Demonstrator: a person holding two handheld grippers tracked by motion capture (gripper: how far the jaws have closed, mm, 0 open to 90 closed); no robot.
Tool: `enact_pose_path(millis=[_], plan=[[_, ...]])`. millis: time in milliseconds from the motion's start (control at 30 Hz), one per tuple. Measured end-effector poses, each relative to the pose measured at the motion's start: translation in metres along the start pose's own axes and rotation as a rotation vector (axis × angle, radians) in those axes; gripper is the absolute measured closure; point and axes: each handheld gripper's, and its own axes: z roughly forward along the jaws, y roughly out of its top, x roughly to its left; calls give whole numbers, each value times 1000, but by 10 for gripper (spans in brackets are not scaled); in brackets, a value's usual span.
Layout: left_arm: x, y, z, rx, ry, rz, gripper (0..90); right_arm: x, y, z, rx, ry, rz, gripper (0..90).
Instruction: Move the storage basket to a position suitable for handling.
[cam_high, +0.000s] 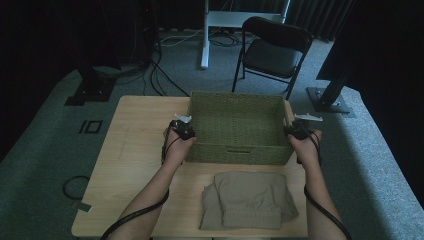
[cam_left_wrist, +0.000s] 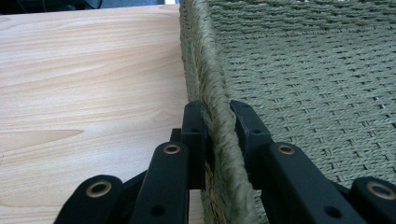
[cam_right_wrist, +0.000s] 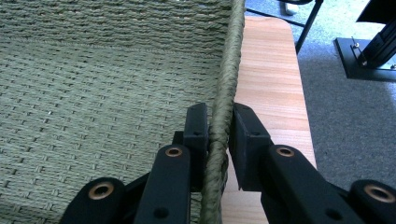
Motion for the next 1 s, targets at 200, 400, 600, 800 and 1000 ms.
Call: enact_pose_path(millis=[200, 400, 600, 800, 1000], plan=[[1, 0, 0, -5, -25, 12, 699, 1, 1, 0, 6, -14, -13, 765], [0, 3, 0, -11, -88, 39, 505, 0, -2, 0, -36, -8, 6, 571], [4, 12, -6, -72, -147, 67, 299, 0, -2, -2, -64, 35, -2, 397], [8, 18, -11, -93, -150, 93, 232, 2, 0, -6, -94, 58, 4, 310], [19, 28, -30, -101, -180, 98, 186, 6, 1, -13, -84, 97, -1, 219]])
